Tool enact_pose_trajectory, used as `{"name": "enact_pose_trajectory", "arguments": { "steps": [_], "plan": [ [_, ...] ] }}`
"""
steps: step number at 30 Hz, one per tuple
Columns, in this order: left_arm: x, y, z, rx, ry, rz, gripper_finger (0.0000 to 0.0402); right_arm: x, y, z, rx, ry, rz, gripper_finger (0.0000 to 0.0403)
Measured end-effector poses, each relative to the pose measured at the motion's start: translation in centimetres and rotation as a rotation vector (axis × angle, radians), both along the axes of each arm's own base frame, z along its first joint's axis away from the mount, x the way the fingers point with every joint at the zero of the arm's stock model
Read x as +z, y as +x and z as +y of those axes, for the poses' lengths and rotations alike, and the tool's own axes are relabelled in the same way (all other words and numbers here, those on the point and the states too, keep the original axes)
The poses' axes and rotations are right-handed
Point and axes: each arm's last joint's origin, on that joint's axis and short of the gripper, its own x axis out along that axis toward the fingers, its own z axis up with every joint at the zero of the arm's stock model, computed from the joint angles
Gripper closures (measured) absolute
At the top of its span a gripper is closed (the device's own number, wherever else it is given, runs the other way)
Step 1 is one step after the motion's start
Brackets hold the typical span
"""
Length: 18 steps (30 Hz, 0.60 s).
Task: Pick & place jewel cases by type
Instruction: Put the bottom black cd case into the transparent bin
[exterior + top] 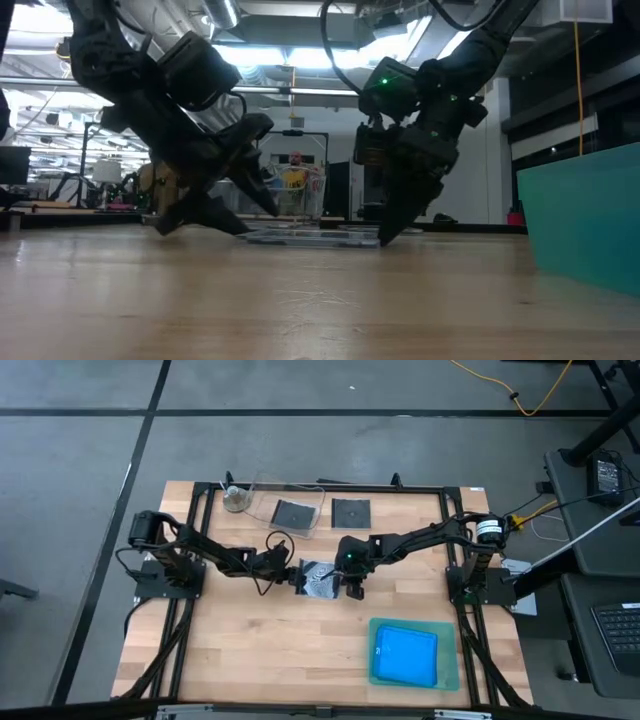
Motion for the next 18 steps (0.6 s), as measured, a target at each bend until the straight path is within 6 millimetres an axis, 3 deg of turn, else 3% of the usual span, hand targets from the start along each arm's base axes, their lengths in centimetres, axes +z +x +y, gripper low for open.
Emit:
{"name": "enact_pose_trajectory", "arguments": {
  "steps": [18],
  "plan": [
    [0.7, 0.6, -1.9, -0.062, -0.040, -0.025, 0.0199, -0.2, -0.2, 0.0, 0.008, 0.001, 0.025, 0.0395]
  ]
}}
